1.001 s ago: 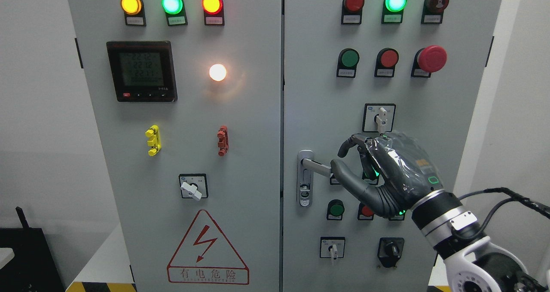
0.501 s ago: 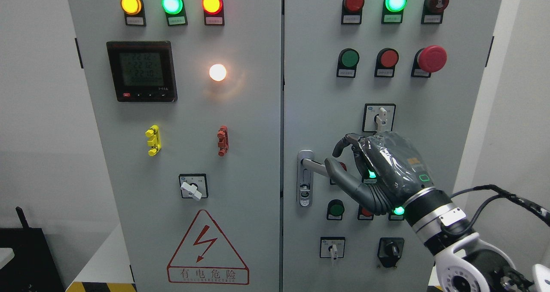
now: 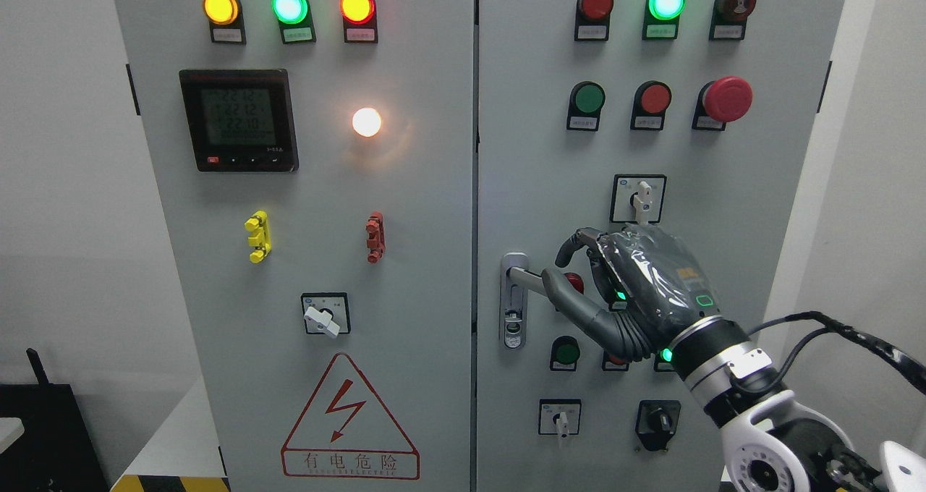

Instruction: Release door handle

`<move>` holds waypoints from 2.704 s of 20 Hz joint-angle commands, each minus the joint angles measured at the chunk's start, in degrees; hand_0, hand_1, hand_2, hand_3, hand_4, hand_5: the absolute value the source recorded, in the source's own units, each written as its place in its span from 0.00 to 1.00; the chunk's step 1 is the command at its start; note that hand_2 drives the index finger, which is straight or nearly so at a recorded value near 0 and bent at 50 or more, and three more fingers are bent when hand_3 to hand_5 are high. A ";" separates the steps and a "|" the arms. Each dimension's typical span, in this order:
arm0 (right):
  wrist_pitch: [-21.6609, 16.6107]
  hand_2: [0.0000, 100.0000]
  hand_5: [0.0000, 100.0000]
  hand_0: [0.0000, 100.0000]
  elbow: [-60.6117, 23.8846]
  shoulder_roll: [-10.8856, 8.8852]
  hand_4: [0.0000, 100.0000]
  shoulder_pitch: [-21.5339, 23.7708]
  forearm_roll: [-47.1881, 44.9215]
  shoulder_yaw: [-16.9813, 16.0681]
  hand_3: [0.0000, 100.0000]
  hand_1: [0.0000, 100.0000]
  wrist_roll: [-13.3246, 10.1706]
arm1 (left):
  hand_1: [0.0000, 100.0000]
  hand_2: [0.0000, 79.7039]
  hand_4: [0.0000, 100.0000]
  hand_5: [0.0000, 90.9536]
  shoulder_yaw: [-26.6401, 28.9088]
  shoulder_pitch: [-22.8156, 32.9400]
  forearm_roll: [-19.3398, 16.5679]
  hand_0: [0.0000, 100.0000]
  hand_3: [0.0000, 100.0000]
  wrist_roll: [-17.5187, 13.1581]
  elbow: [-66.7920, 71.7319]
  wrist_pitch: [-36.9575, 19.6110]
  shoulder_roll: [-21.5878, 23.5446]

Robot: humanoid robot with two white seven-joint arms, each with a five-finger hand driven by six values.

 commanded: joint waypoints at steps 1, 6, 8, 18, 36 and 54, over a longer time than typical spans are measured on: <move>0.03 0.43 1.00 0.47 1.22 1.05 1.00 -0.03 -0.03 0.43 1.00 0.07 -0.09 | 0.39 0.00 0.00 0.00 0.00 1.76 -0.01 0.12 0.00 0.05 -1.76 -0.03 0.00; 0.03 0.43 1.00 0.48 1.30 1.05 1.00 0.06 -0.03 0.52 1.00 0.07 -0.09 | 0.39 0.00 0.00 0.00 0.00 1.76 -0.01 0.12 0.00 0.05 -1.76 -0.03 0.00; 0.03 0.43 1.00 0.48 1.22 1.05 1.00 0.06 -0.03 0.52 1.00 0.07 -0.09 | 0.39 0.00 0.00 0.00 0.00 1.76 -0.01 0.12 0.00 0.05 -1.76 -0.03 0.00; 0.11 0.43 1.00 0.48 1.39 1.05 1.00 0.06 -2.49 0.52 1.00 0.07 -0.27 | 0.39 0.00 0.00 0.00 0.00 1.76 -0.01 0.12 0.00 0.05 -1.76 -0.03 0.00; 0.11 0.44 1.00 0.49 1.83 1.13 1.00 0.41 -2.49 0.52 1.00 0.07 -0.27 | 0.39 0.00 0.00 0.00 0.00 1.76 -0.01 0.12 0.00 0.05 -1.67 -0.03 0.00; 0.11 0.46 1.00 0.49 1.83 1.40 1.00 0.67 -2.49 0.52 1.00 0.09 -0.27 | 0.39 0.00 0.00 0.00 0.00 1.76 -0.01 0.12 0.00 0.05 -1.76 -0.03 0.00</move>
